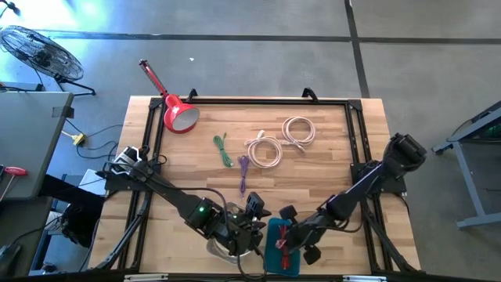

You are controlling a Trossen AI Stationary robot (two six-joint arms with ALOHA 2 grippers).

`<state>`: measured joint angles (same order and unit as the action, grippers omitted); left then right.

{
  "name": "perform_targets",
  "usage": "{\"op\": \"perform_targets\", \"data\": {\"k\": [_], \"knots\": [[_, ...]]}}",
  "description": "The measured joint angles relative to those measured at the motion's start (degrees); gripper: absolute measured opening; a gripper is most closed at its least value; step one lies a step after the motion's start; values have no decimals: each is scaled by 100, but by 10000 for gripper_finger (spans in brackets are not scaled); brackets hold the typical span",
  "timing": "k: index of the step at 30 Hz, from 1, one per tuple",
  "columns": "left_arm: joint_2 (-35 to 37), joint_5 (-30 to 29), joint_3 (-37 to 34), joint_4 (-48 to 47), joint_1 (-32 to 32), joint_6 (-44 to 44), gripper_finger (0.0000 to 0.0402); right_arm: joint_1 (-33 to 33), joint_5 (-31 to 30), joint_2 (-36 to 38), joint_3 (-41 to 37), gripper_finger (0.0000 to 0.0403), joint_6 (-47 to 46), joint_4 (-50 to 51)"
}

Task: Pick & Place USB Port
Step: Put the pink USB cable into the blue bin

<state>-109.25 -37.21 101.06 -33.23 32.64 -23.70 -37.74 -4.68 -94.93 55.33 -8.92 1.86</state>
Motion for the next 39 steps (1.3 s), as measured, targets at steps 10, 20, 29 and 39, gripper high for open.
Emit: {"op": "perform_targets", "data": {"k": [10,20,29,39], "knots": [[2,2,2,-168,0,0,197,61,232,-22,9,19,42,-186],[1,-448,2,-170,-2,0,197,103,126,-27,236,19,600,-122],[0,-657,2,-463,-2,-1,197,106,133,-37,411,19,663,609],[1,-692,2,-473,-2,0,197,376,739,-343,445,19,777,255]]}}
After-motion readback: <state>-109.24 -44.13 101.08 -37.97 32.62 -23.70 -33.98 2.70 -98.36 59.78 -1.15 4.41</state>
